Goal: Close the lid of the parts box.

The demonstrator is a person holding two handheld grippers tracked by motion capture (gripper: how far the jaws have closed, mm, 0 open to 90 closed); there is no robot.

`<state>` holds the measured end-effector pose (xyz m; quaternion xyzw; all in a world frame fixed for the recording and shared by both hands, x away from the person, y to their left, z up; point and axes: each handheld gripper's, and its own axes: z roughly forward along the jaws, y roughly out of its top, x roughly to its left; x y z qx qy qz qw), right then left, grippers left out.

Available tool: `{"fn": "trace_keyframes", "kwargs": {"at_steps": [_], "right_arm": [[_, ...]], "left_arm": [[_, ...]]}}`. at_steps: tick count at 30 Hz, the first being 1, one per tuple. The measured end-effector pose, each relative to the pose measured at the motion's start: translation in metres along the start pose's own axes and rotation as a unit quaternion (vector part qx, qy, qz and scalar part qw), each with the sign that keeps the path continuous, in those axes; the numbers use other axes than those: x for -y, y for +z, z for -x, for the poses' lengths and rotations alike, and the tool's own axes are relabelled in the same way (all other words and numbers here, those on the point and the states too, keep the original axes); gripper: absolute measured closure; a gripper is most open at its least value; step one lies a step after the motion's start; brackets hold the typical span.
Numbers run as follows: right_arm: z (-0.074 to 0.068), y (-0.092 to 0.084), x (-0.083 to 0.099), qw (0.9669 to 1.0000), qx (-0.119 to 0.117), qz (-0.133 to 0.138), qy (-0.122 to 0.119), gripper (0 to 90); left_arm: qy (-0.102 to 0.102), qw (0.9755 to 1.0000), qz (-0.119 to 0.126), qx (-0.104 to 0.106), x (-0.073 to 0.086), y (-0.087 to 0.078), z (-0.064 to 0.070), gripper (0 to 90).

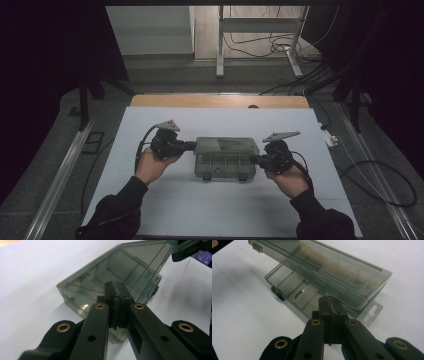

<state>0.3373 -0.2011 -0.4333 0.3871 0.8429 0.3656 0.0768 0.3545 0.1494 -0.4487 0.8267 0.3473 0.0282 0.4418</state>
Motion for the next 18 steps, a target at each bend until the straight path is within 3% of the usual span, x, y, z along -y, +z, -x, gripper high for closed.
{"fn": "trace_keyframes", "kwargs": {"at_steps": [18], "right_arm": [[-0.005, 0.004, 0.015, 0.9995, -0.008, -0.03, -0.005, 88.8]], "left_arm": [[-0.006, 0.9997, -0.021, 0.003, 0.016, 0.011, 0.016, 88.2]]}}
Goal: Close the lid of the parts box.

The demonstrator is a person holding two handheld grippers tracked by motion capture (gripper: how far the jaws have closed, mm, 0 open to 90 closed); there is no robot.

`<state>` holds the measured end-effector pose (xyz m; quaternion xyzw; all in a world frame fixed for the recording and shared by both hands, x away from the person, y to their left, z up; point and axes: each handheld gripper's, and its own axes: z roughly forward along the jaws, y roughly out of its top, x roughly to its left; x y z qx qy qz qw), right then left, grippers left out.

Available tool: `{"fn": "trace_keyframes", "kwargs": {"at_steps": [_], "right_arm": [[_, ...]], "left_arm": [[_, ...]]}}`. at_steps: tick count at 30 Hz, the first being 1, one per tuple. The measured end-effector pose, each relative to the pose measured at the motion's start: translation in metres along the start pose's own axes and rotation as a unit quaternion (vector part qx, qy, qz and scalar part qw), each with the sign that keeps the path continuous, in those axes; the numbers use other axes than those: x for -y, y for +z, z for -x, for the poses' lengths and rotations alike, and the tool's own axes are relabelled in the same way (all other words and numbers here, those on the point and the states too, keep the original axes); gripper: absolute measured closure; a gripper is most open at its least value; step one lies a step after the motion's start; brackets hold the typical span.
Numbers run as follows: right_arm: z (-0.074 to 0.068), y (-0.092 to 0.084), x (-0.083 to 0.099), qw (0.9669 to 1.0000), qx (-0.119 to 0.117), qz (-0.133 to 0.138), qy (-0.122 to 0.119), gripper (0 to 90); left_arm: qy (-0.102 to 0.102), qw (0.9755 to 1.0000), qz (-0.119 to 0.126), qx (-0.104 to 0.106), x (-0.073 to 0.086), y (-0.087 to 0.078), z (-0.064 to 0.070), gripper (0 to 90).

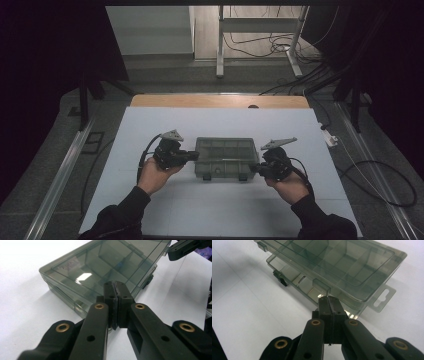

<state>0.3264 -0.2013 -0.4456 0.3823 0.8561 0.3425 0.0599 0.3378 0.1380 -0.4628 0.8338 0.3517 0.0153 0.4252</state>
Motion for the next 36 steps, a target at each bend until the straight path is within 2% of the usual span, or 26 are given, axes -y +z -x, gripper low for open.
{"fn": "trace_keyframes", "kwargs": {"at_steps": [9, 16, 24, 36], "right_arm": [[-0.003, -0.003, 0.0, 1.0, 0.001, 0.006, -0.007, 88.8], [0.004, 0.011, 0.0, 0.9995, 0.026, 0.008, -0.018, 88.8], [0.01, 0.025, 0.006, 0.9991, 0.034, -0.012, -0.024, 88.9], [0.01, 0.025, 0.007, 0.9988, 0.035, -0.008, -0.034, 87.8]], "left_arm": [[0.0, 0.9995, -0.032, -0.009, 0.009, 0.013, 0.003, 88.0], [-0.002, 0.9986, -0.05, -0.02, 0.016, 0.02, 0.004, 87.9], [0.003, 0.9982, -0.052, -0.029, 0.021, 0.024, 0.006, 87.9], [0.003, 0.9985, -0.05, -0.025, 0.023, 0.023, 0.007, 84.6]]}}
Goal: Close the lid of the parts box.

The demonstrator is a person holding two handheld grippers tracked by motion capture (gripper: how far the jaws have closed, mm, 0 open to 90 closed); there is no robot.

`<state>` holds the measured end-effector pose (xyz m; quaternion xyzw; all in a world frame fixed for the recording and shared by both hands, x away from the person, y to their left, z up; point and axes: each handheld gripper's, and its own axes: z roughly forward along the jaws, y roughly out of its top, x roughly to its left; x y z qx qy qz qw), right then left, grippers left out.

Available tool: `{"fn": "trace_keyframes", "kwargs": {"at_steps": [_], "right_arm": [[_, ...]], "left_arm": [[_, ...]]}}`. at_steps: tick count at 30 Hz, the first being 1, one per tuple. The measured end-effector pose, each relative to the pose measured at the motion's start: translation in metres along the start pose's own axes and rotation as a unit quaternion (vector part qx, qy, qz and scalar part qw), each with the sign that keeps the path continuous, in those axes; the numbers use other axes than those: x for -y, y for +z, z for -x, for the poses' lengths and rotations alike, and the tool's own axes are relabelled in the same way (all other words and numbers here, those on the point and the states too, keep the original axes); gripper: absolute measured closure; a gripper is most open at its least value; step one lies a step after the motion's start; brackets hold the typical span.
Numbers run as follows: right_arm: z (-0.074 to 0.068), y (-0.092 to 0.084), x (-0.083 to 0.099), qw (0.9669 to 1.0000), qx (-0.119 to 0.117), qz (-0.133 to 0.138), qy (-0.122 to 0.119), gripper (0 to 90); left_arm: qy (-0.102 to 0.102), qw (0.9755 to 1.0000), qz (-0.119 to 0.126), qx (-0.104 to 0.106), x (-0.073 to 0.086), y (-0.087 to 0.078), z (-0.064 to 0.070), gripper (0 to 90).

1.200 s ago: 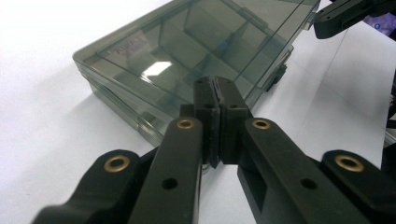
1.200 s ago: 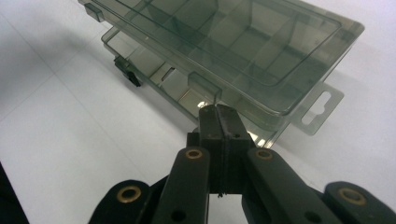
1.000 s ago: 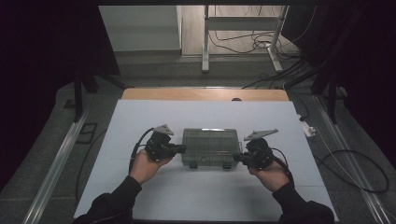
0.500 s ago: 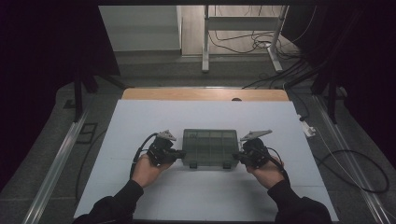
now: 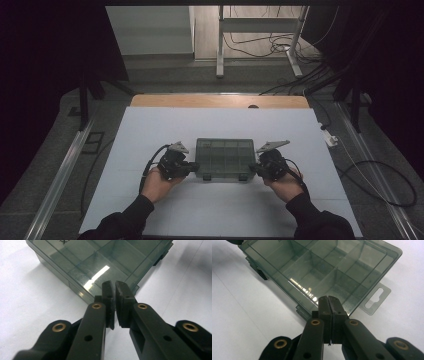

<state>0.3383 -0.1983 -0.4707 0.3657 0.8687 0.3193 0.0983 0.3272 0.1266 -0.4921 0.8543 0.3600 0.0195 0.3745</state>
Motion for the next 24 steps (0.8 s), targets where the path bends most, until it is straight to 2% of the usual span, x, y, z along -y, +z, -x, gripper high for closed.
{"fn": "trace_keyframes", "kwargs": {"at_steps": [12, 24], "right_arm": [[-0.002, -0.003, -0.002, 1.0, 0.008, 0.005, -0.004, 74.8], [-0.004, -0.006, -0.005, 0.9999, 0.006, 0.013, -0.001, 61.8]], "left_arm": [[0.006, 0.9999, -0.002, -0.012, -0.001, -0.003, 0.001, 73.0], [0.013, 0.9997, 0.001, -0.021, -0.002, -0.013, 0.002, 62.0]]}}
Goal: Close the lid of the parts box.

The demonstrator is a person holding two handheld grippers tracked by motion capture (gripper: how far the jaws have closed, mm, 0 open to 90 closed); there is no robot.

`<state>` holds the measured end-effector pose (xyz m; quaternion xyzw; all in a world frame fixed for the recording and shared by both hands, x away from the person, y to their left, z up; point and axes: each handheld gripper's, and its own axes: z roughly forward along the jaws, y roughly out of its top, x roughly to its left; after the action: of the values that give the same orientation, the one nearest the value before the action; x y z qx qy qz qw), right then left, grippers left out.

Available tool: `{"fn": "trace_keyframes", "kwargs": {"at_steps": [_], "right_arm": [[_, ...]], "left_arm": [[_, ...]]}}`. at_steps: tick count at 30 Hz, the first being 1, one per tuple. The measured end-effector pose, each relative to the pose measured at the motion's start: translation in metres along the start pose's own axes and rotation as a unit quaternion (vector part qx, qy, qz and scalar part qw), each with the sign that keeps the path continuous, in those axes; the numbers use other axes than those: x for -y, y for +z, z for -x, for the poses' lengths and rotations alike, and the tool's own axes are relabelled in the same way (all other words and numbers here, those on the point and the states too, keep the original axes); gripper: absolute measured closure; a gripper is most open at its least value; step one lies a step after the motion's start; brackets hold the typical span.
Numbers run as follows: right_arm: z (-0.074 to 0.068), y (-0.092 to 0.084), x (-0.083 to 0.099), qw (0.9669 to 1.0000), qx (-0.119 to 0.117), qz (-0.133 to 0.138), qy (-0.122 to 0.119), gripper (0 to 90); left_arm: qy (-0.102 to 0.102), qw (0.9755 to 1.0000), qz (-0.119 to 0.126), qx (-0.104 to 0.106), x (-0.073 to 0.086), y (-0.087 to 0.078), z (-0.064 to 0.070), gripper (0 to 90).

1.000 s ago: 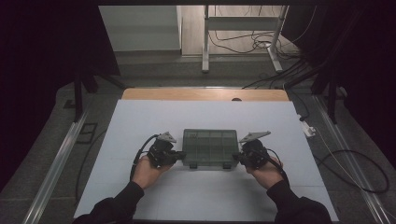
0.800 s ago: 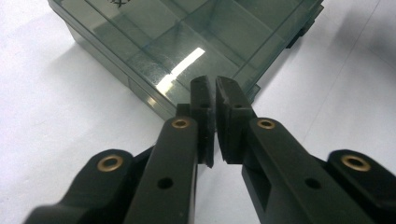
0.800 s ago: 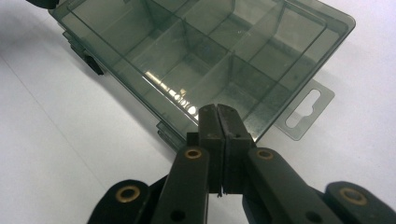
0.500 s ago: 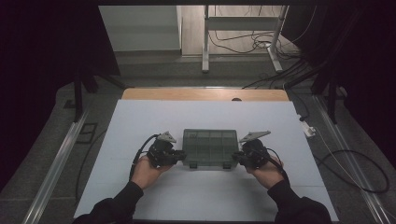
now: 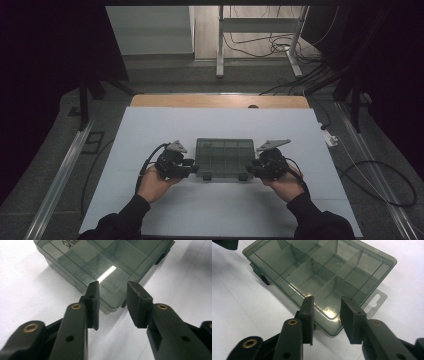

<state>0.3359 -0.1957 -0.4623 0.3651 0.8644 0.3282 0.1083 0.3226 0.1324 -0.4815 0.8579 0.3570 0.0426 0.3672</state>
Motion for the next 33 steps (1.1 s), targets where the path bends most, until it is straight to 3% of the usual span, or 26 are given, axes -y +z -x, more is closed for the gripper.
{"fn": "trace_keyframes", "kwargs": {"at_steps": [14, 33], "right_arm": [[-0.004, -0.01, -0.001, 0.9999, 0.003, 0.012, -0.006, 48.9], [-0.009, -0.017, -0.002, 0.9996, -0.002, 0.026, -0.009, 35.4]], "left_arm": [[0.009, 0.9999, 0.012, -0.006, 0.002, -0.013, 0.002, 50.5], [-0.001, 0.9994, 0.03, -0.016, 0.008, -0.024, 0.001, 35.1]]}}
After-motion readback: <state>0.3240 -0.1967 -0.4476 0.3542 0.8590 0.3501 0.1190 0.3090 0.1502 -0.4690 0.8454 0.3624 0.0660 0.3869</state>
